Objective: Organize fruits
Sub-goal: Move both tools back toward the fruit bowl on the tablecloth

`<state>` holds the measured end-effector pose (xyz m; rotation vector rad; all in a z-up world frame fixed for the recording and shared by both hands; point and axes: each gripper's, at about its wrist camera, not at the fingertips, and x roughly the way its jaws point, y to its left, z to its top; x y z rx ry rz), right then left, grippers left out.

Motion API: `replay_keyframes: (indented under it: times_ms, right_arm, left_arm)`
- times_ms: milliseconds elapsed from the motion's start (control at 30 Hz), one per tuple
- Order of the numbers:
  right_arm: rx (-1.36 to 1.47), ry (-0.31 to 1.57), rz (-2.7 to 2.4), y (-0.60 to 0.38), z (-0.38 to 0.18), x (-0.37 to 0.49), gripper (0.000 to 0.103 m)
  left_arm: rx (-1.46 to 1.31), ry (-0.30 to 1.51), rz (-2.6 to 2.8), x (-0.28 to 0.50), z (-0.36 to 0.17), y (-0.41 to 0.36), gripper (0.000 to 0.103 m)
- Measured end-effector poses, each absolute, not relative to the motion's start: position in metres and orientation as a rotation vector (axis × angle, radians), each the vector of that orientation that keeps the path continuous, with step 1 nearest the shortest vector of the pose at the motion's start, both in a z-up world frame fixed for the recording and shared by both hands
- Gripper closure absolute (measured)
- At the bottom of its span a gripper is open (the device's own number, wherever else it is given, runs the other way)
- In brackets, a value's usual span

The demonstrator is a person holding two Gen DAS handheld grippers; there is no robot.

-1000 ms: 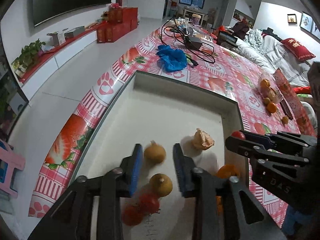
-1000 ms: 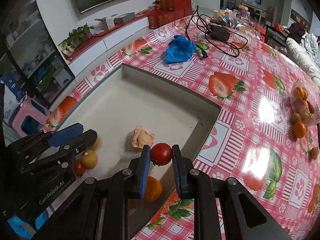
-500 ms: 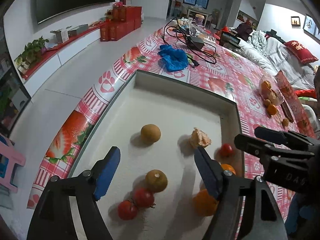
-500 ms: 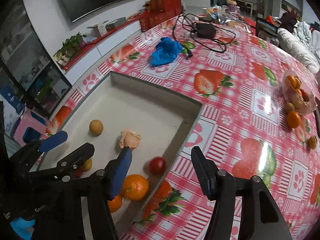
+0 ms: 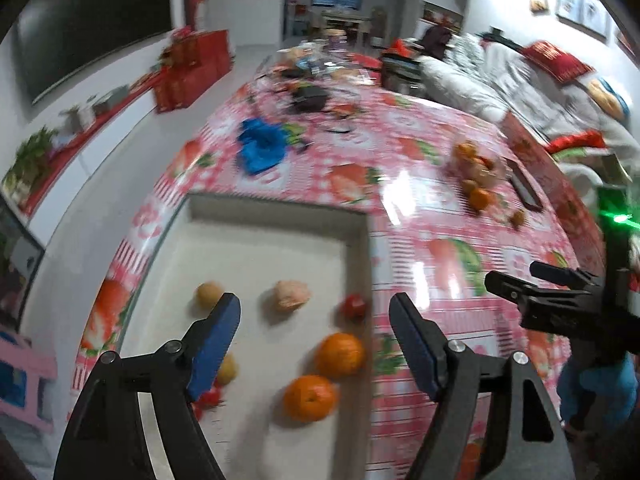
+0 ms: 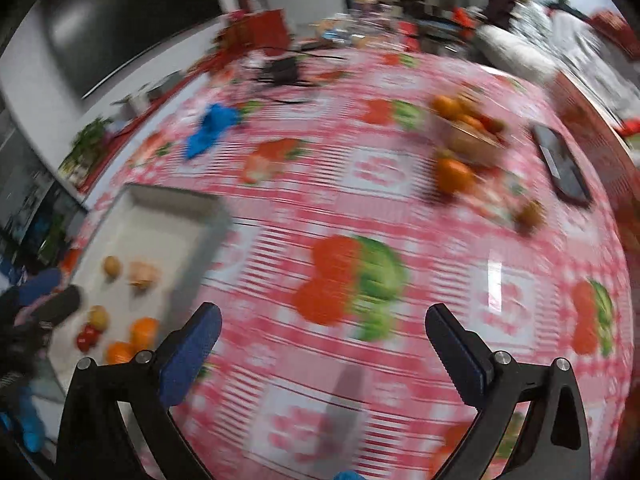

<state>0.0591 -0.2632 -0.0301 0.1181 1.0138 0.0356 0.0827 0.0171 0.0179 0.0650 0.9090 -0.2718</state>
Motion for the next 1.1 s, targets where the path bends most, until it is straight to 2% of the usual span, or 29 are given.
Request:
replay_keyframes:
  times_ms: [300,500,800,1100]
  right_arm:
    - [0.255,1.024,-0.239,-0.401,-0.05,0.017,0.0]
    - [0.289,1.026,-0.357,-0.455,-0.058,-0.007,0.0]
    - [0.146,0.995,-0.393,-0.451,-0.071,-0.019,0.0]
    - [0.14,0.965,-0.378,-0.451,-0.072,-0.024,0.0]
  left_arm:
    - [0.154,0.869,-0.449,0.098,0.08,-0.087,0.023]
    - [0.182,0.839,-0.484,0.123,0.094,-0.155,0.023]
    - [0.25,0.918,-0.446,0.159,0.013,-0.234,0.023]
    - [0.261,0.953,-0.391,0.188,-0.044,-0.262,0.023]
